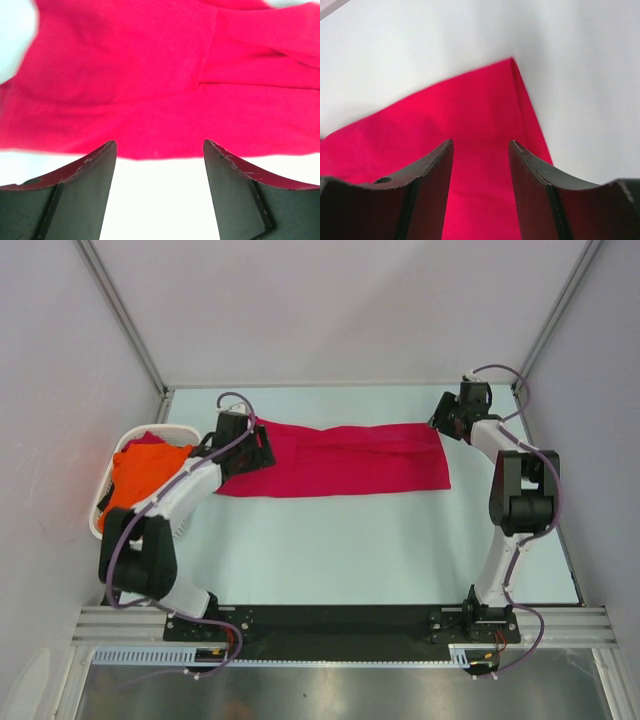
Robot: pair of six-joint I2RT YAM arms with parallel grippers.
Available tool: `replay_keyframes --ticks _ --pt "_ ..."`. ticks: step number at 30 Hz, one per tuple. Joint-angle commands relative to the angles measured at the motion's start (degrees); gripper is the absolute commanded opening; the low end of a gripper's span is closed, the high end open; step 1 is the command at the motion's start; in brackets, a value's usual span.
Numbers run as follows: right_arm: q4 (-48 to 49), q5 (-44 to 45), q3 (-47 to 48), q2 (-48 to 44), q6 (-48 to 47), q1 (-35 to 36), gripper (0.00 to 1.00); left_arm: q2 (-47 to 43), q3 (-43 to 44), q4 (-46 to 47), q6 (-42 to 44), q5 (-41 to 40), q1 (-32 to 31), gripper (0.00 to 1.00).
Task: Fold and stack the t-shirts
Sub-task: Fold the other side of the tshirt into a rectangle, then rotate the tshirt 90 degrees
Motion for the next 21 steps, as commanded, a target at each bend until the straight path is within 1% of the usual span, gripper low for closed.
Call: replay_keyframes --ticks 1,2,5,7,13,16,21 --pt "-2.4 -6.2 9.1 8.4 -2.1 -3.7 0.54 -10.8 -7.9 2.9 -2.0 -5.1 0.2 0.76" --pt "-3.1 -6.8 10.9 9.4 -1.6 -4.2 0.54 -13.4 -9.2 2.5 -2.9 -6.1 0.1 0.76" --pt "-2.5 -9.5 12.3 12.6 -0.9 -6.8 0.54 -17.0 -13.5 1.3 -3.5 -8.9 0.1 0.76" --pt "-1.9 -11.5 12.9 14.5 -0.3 -8.0 0.54 -17.7 -15.2 -0.6 -5.1 -10.1 0.1 0.76" --pt "-2.3 -16.2 15.3 18.9 0.7 -8.4 0.54 -16.6 -17.3 -5.8 -11.3 -10.5 -0.1 0.76" --pt "-2.0 -18.4 15.7 20.1 1.1 -8.2 0.54 -16.1 -19.0 -5.9 -13.5 -10.0 -0.5 0.76" --pt "-2.5 -20.3 17.2 22.9 1.3 -7.4 0.55 -14.6 -20.3 -5.8 -14.5 -9.3 -1.6 0.76"
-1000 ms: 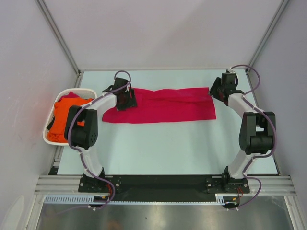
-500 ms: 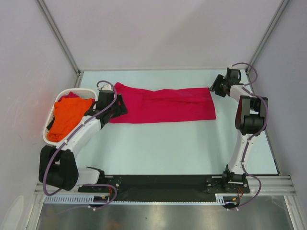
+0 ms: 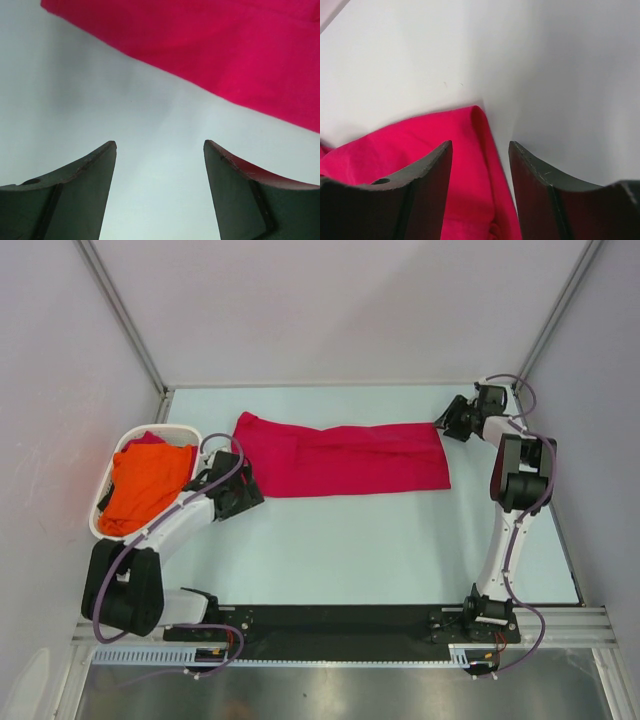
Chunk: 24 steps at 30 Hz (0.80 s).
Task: Fold and stack the t-shirts
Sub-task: Rotate the tshirt 90 degrees
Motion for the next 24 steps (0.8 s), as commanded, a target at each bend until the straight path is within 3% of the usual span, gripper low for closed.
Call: replay_keyframes --ticks 1,7,10,11,12,13,14,15,16,24 --pt "-2.9 -2.7 2.9 3.6 0.2 1.2 0.55 1.6 -1.1 -0.4 -3.1 -0.1 -1.3 0.76" --pt "-7.3 -2.9 6.3 6.2 -1.4 3.6 0.51 5.4 -1.2 -0.6 -5.1 -0.7 -2.1 0.76" --pt "-13.1 0.5 9.3 7.2 -2.4 5.2 0.42 9.0 0.5 -1.0 -5.4 0.2 -2.2 0.72" --pt "-14.6 1.1 11.1 7.3 -2.5 5.5 0.33 9.9 1.4 -1.5 -5.3 0.3 -2.3 0.71" --pt "-15.9 1.4 11.8 7.4 -3.2 6.4 0.25 10.7 2.8 -1.6 -5.4 0.3 -2.4 0.66" --pt "-18.2 2.4 12.3 7.2 -3.3 6.8 0.07 11.9 3.4 -1.6 -5.4 0.2 -2.5 0.62" --pt "-18.9 4.9 12.4 6.7 -3.5 7.4 0.03 12.6 4.1 -1.4 -5.4 0.2 -2.6 0.52" --pt "-19.4 6.8 11.9 6.1 -3.9 8.0 0.01 13.3 5.5 -1.4 -5.1 0.3 -2.6 0.13" --pt "-20.1 8.5 11.5 4.9 -4.1 8.0 0.00 14.7 6.2 -1.5 -5.0 0.4 -2.6 0.00" --pt "-22.7 20.4 5.7 0.8 -3.1 10.4 0.00 22.9 14.3 -3.8 -3.9 -2.7 -2.4 0.00"
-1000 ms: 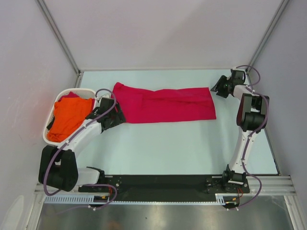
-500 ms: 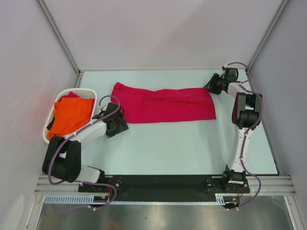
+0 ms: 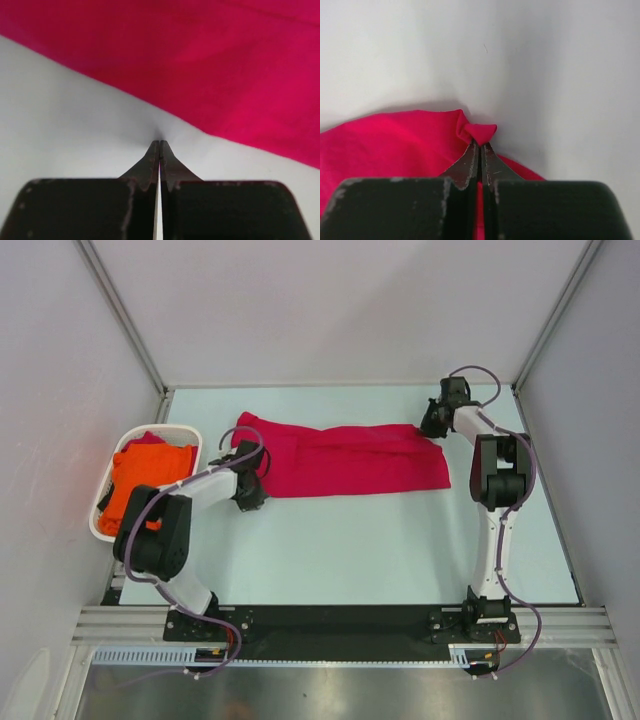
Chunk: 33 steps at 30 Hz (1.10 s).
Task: Fold and stack the t-shirts
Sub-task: Rotate the tshirt 90 degrees
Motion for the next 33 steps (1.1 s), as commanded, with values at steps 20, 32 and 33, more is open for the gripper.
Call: replay_keyframes --ticks 20,32,33 --pt "-8.1 15.3 -20.9 -13.1 9.4 -1.2 0.00 20.4 27.5 -10.0 -0.1 -6.6 5.9 0.00" --pt "-5.3 11.6 -37.4 -28.6 14.2 -2.8 0.00 32.5 48.1 -17.0 2.8 -4.5 6.3 0.00" --pt "-5.2 11.0 -38.2 -29.3 14.4 -2.7 0.00 33.6 49.8 -17.8 2.9 -4.2 6.3 0.00"
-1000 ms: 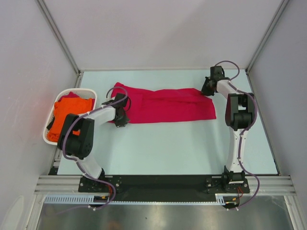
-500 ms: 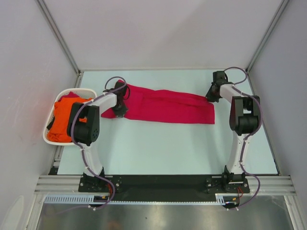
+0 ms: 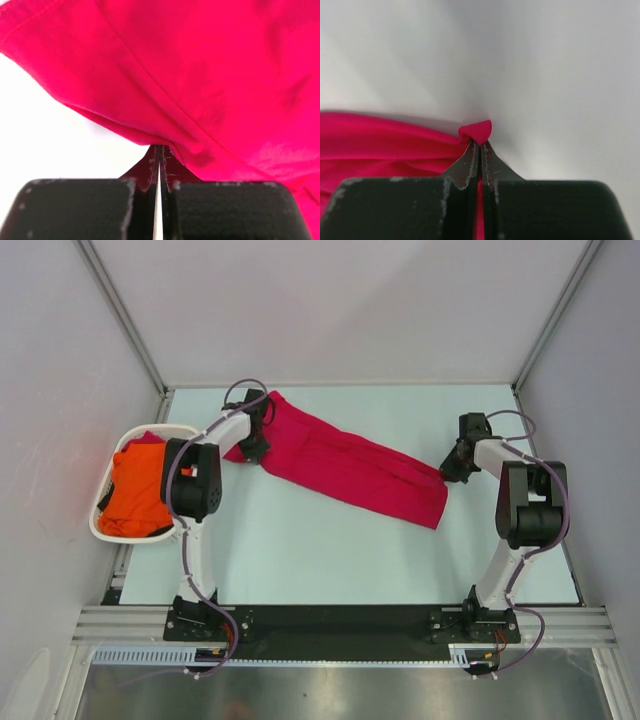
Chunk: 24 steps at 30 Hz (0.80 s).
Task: Fold and stack the t-shirts
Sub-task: Rotate the tshirt 90 degrees
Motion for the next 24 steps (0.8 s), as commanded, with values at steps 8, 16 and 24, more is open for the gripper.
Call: replay_keyframes --ticks 8,16,24 --pt "-4.3 -5.6 -12.1 -11.0 3.4 3.8 0.00 11.8 23.7 -7.0 5.4 2.0 0.1 0.00" --pt "-2.7 -7.4 -20.7 -16.3 8.5 14.9 0.00 18.9 38.3 -9.7 7.7 6.6 -1.5 0.00" --pt "-0.6 -4.9 -21.6 -16.5 11.8 28.5 0.00 19.0 36.0 -4.9 10.5 11.2 -3.9 0.00"
